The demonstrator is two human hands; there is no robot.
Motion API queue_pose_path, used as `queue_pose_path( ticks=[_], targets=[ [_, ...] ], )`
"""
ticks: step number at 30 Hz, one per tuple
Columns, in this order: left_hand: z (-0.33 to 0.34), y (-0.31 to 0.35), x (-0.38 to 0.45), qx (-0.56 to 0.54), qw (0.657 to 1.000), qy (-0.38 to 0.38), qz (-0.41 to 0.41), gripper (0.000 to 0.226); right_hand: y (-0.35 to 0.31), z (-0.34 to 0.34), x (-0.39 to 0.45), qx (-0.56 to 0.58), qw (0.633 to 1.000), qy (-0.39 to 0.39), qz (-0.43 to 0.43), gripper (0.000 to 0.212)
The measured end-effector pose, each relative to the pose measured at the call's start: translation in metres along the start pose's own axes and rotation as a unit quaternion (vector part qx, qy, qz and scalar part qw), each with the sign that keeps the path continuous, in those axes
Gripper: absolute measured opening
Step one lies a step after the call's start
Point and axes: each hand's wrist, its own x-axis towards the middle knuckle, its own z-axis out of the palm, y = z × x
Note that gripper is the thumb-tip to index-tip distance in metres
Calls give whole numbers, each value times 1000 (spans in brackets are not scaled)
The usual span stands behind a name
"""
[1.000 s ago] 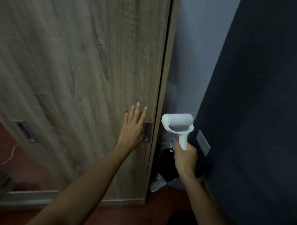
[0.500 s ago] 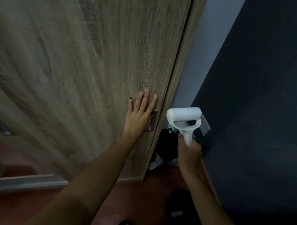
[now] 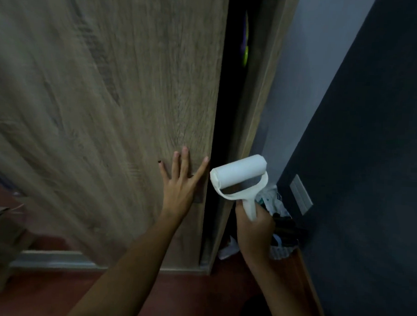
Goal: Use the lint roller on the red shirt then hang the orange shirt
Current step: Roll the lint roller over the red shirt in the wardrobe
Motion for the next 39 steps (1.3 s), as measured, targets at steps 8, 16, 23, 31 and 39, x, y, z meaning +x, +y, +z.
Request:
queue_pose_path(
  ticks=[8, 16, 23, 31, 39],
  targets=[
    [-19, -66, -24, 20, 997, -21, -74, 93, -16, 22, 2, 35, 991, -94, -93, 44],
    [-95, -115, 12, 3, 968, 127, -218, 67, -44, 73, 8, 68, 977, -199, -23, 30],
    [-131, -171, 39, 87, 971, 47, -217, 94, -94, 134, 3, 137, 961, -238, -14, 20],
    [-140, -227, 29, 31, 970, 48, -237, 100, -127, 190, -13, 128, 953, -267, -69, 6],
    [-148, -294, 17, -20, 966, 56, -253, 98, -142, 233, -24, 96, 961, -245, -82, 17]
  ],
)
